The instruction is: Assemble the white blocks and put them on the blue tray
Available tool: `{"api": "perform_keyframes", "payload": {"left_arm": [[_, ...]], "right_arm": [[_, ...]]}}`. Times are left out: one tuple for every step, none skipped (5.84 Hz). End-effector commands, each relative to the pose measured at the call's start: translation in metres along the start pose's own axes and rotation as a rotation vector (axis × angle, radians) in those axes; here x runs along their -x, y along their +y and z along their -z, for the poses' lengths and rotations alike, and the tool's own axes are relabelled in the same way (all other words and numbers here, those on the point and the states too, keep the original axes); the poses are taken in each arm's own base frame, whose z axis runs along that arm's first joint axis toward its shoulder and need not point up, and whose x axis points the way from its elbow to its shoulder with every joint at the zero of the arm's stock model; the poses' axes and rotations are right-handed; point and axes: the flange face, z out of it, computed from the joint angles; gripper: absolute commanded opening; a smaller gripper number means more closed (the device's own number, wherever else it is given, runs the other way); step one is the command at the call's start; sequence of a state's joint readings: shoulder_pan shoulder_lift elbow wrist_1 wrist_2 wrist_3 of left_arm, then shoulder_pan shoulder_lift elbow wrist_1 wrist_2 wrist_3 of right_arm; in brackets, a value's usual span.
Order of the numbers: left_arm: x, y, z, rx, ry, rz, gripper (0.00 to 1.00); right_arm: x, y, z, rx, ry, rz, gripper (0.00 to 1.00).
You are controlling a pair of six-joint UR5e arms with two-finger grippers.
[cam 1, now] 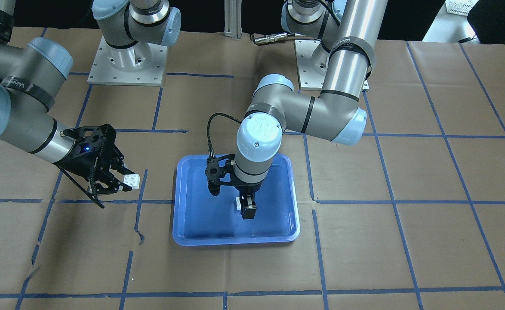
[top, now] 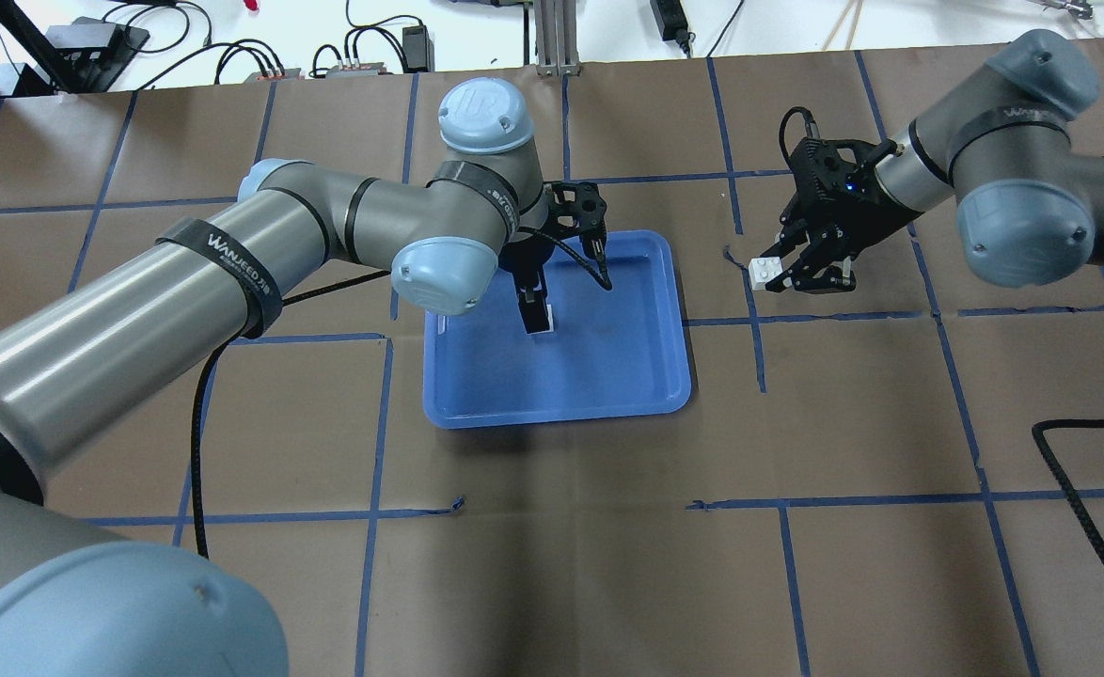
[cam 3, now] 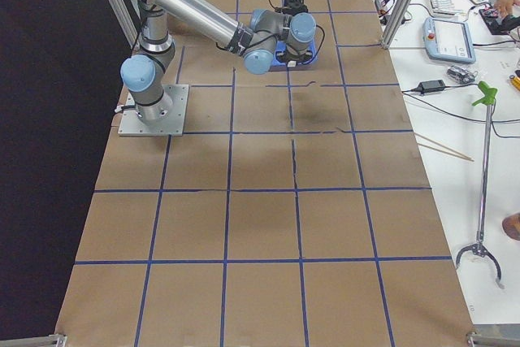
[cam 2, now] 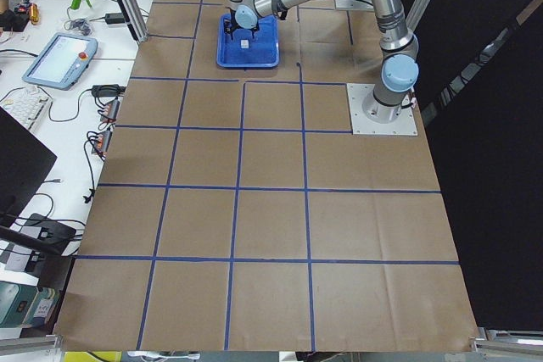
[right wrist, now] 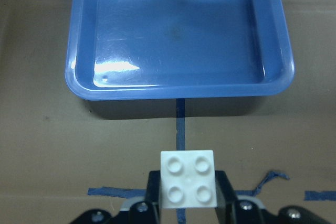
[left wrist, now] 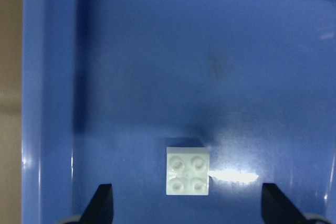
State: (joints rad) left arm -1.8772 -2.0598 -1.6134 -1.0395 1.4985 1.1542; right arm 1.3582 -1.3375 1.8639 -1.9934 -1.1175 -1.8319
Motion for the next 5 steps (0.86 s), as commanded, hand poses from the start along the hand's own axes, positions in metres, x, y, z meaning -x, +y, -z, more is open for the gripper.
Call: {"api": "perform_keyframes", "payload": {"left_arm": [[-0.004, 0.024, 0.069, 0.004, 0.013, 0.044, 0.98], [-0.015, 0.041, 0.111, -0.001, 0.006, 0.071, 0.98], [-0.016, 0.071, 0.151, -0.017, -0.038, 0.152, 0.98], [-0.02, 0.099, 0.173, -0.012, -0.016, 0.224, 0.98], [-0.039, 0.108, 0.195, 0.004, 0.004, 0.277, 0.98]], "right_arm": [[0.0, -0.01, -0.005, -0.002, 0.001, -0.012, 0.27], [-0.003, -0.024, -0.008, 0.009, 0.037, -0.041, 0.26], [0.0, -0.048, -0.021, 0.016, 0.062, -0.038, 0.25], [0.001, -0.068, -0.041, 0.013, 0.066, -0.043, 0.25], [-0.004, -0.098, -0.068, 0.008, 0.11, -0.027, 0.26]]}}
